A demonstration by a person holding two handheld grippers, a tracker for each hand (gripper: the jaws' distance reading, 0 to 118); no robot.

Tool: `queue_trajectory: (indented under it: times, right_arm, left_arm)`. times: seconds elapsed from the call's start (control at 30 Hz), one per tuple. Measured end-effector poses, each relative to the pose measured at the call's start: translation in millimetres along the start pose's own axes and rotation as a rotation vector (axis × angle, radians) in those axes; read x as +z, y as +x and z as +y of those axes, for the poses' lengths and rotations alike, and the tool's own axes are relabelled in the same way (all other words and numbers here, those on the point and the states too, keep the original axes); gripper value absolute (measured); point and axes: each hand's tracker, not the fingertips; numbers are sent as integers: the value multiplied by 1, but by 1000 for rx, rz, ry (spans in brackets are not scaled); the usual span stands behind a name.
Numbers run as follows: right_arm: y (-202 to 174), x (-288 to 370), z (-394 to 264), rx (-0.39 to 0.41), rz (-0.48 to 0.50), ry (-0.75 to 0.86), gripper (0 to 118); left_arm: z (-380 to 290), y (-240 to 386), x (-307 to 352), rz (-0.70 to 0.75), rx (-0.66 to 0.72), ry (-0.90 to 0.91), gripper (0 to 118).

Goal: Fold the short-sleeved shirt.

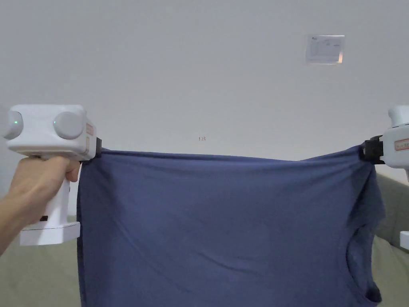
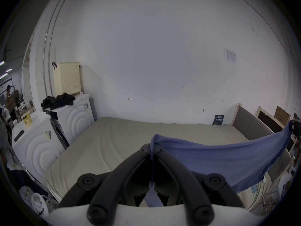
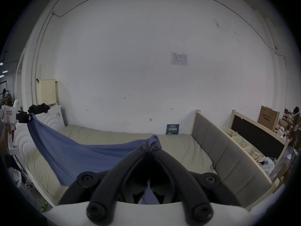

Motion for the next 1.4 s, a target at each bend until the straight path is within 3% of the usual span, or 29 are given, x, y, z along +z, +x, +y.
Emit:
queue_trajectory:
  times: [0.2,0.6,0.73,1.03,1.27,1.4]
  right_arm:
    - [-9,-24,18,8,-8,-1,1]
    - [-18,-122,67,32,-45,-8,1]
    - [-23,-152,90,89,-66,2,1]
    - [-26,-211,126,108,-93,44,1]
    - [-27,-260,115,98,-120,47,1]
    - [-27,-277,70,104,-117,7,1]
  left_arm:
    - [11,0,-7,35,-21,2,0]
    - [47,-22,-86,86,-23,6,0]
    - [66,-29,-113,103,-22,28,0]
    - [86,-43,-183,154,-45,44,0]
    - [71,-44,-229,179,-36,54,0]
    - [39,-51,-266,182,-88,16,0]
